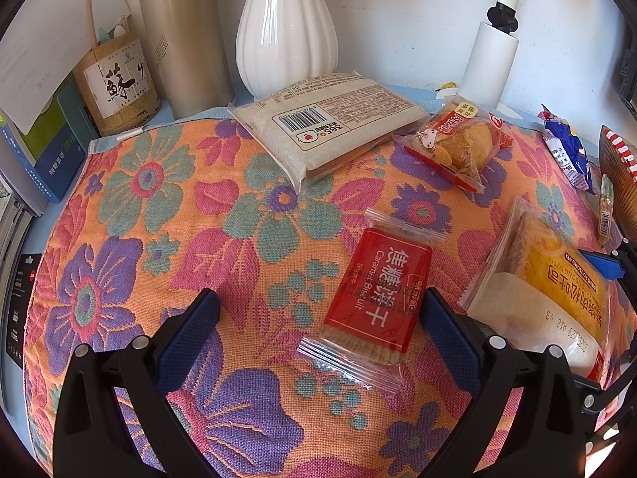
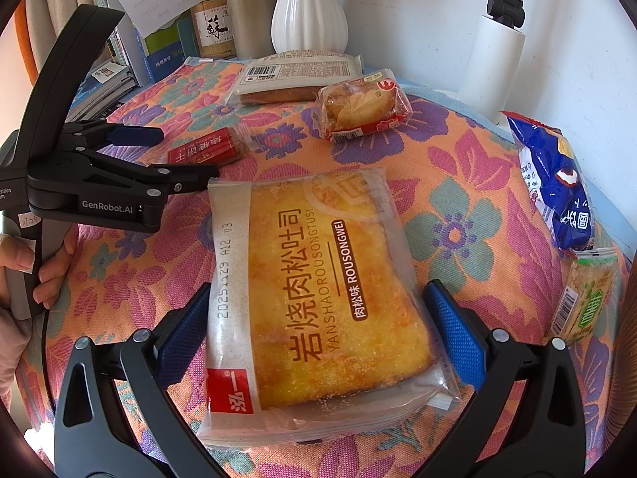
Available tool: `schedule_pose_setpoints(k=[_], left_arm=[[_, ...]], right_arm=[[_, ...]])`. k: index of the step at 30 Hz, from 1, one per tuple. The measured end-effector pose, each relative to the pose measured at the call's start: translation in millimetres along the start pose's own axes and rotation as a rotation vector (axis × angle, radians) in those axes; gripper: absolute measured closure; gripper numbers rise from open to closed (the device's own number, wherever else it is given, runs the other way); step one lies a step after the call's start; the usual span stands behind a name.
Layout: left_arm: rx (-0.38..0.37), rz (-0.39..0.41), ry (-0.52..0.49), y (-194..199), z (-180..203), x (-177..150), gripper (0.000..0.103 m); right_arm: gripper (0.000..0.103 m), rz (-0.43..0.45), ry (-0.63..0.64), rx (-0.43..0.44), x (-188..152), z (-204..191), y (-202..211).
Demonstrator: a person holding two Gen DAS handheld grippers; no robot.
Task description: Organize snacks
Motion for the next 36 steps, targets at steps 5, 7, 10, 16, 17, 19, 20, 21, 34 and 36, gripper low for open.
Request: schedule_pose_setpoints(k=[5, 7, 10, 16, 17, 19, 20, 21, 34, 36], left_arm=[[-0.004, 0.005, 0.003, 1, 0, 0, 0.005], [-0.026, 0.038, 0.01, 7, -2, -1, 0.014], [-0.07, 0.1, 0.04, 18, -8, -5, 0.069], [-0.042, 0.167, 0.034, 32, -7, -4, 0.069], [-0.037, 0.171, 0.038, 32, -7, -4, 0.069], [-0.041, 0.173, 0.054, 32, -9, -4, 0.069], [-0.044, 0.178, 0.061, 33, -10, -4, 0.069], [-0.053, 0.181, 0.061, 32, -11, -3, 0.069], [-0.047, 0.282, 0.049, 49, -9, -8, 0.069], [-0.023, 0.332, 0.035, 59, -5, -10, 0.069]], right_arm=[[0.003, 0.0, 0.0, 0.0, 0, 0, 0], [0.005, 0.005, -0.002, 0.003, 0, 0, 1], [0.021, 0.076, -0.068, 0.06, 2, 11, 15], [0.023, 0.173, -0.212, 0.176, 2, 35, 35], [0.023, 0.177, -0.21, 0.183, 2, 35, 36], [0.023, 0.174, -0.202, 0.188, 3, 32, 36], [0.023, 0.173, -0.2, 0.187, 3, 32, 35], [0.023, 0.175, -0.199, 0.187, 3, 31, 36], [0.022, 0.402, -0.198, 0.267, -7, 39, 74], [0.022, 0.444, -0.194, 0.27, -9, 39, 82]])
Point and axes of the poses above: each gripper's, at about its wrist camera, not at the fingertips, and y roughly against the way its jaws point, z to its right, x to its top, the point moved 3 cm from there along -y, roughly the way its jaws point, and after that the axes turned 5 degrees about -y, right-handed, at the moved point
